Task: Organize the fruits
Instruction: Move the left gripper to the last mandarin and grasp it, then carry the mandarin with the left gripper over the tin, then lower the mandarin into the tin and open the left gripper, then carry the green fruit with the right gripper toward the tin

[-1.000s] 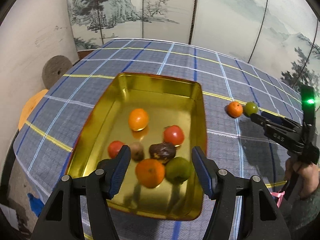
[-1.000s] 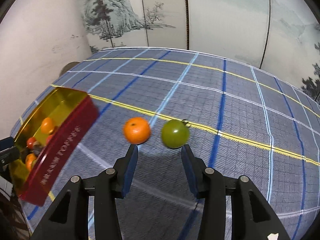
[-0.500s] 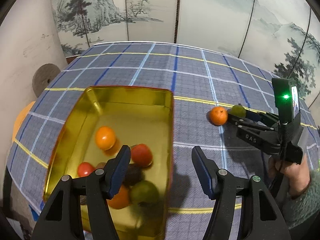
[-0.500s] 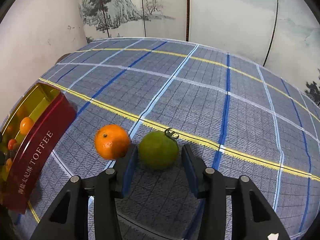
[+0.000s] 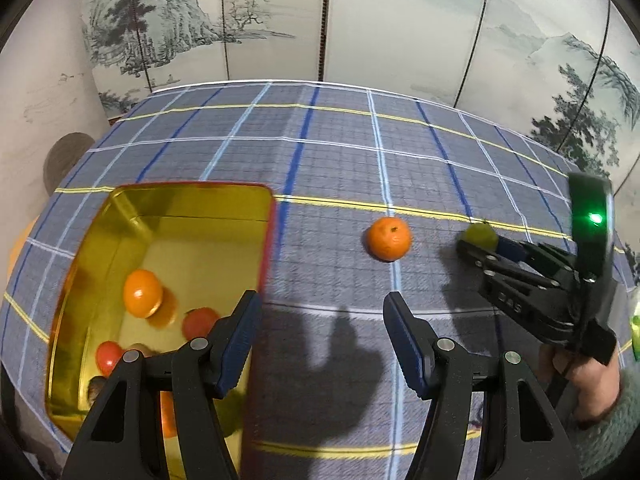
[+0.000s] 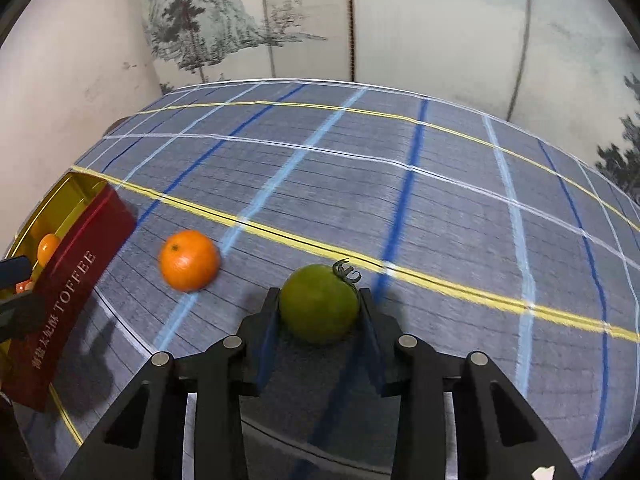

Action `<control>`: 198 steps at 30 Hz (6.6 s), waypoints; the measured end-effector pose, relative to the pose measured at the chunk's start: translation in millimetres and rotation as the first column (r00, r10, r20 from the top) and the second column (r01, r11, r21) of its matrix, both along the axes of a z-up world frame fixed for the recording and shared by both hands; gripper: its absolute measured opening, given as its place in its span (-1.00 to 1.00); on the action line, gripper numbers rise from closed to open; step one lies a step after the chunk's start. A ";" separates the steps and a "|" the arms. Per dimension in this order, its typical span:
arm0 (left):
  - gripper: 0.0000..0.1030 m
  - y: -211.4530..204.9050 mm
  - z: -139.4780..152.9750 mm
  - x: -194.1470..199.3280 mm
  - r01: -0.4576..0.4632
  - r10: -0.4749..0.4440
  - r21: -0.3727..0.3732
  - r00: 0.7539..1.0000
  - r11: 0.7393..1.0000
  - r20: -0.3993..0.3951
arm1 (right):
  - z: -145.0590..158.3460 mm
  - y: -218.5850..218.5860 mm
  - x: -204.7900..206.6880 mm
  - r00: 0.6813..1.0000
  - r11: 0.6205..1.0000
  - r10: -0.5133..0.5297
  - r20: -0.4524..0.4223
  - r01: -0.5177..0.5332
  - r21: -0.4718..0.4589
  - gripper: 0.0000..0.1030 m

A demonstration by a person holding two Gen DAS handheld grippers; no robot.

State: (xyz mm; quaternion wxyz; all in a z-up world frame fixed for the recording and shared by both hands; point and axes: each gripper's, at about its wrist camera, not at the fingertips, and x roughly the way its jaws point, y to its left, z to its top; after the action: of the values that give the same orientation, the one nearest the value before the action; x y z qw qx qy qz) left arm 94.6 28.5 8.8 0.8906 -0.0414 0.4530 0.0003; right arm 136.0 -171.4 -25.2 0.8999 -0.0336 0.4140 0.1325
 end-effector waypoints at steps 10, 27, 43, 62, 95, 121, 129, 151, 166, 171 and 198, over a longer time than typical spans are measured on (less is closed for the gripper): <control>0.25 -25.4 -11.1 23.2 0.036 -0.036 0.012 0.999 0.999 -0.018 | -1.2 -66.5 -16.4 0.992 0.991 -0.128 0.000 0.128 -0.029 -0.34; 0.22 -41.6 -28.3 69.4 0.061 -0.061 0.007 0.997 0.998 -0.042 | -2.1 -96.5 -20.9 0.984 0.983 -0.179 -0.001 0.179 -0.042 -0.32; -0.21 -54.9 -51.6 97.7 0.092 -0.092 0.000 0.993 0.996 -0.075 | -2.1 -96.7 -20.9 0.984 0.983 -0.177 -0.001 0.177 -0.039 -0.30; -0.25 -51.9 -46.6 58.6 0.089 -0.089 -0.005 0.992 0.996 -0.090 | -2.3 -96.4 -20.9 0.984 0.983 -0.178 -0.001 0.178 -0.039 -0.30; -0.25 -8.1 12.9 -20.6 0.040 -0.040 0.030 0.999 0.999 -0.006 | -2.4 -95.9 -21.6 0.984 0.983 -0.178 0.000 0.178 -0.044 -0.30; -0.25 97.5 -0.7 -35.5 -0.172 0.173 0.053 0.985 0.984 -0.025 | -2.1 -95.5 -21.7 0.984 0.983 -0.178 0.000 0.178 -0.046 -0.30; -0.25 111.8 -11.3 -37.9 -0.190 0.192 0.049 0.980 0.981 -0.043 | -2.0 -95.1 -21.8 0.984 0.983 -0.179 0.000 0.178 -0.048 -0.30; -0.24 124.3 -24.3 -37.7 -0.190 0.193 0.058 0.979 0.980 -0.057 | -3.9 -96.7 -22.5 0.984 0.982 -0.180 0.001 0.180 -0.053 -0.30; -0.22 122.6 -22.4 -37.8 -0.197 0.202 0.075 0.977 0.978 -0.067 | -3.6 -96.3 -22.6 0.984 0.982 -0.180 0.001 0.180 -0.054 -0.30; -0.22 121.3 -20.9 -39.3 -0.189 0.195 0.087 0.979 0.978 -0.059 | -3.5 -96.4 -22.7 0.984 0.982 -0.180 0.001 0.180 -0.054 -0.30; 0.17 105.9 2.2 -60.0 -0.182 0.180 0.123 0.983 0.976 0.030 | -3.1 -96.6 -22.8 0.983 0.982 -0.182 0.002 0.182 -0.055 -0.32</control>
State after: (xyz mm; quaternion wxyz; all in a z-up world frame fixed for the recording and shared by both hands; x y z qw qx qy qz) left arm 34.5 134.4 11.0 0.8918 -0.0263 0.4382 0.1094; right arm 113.2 -267.9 -28.4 0.9063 -0.0203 0.4204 0.0384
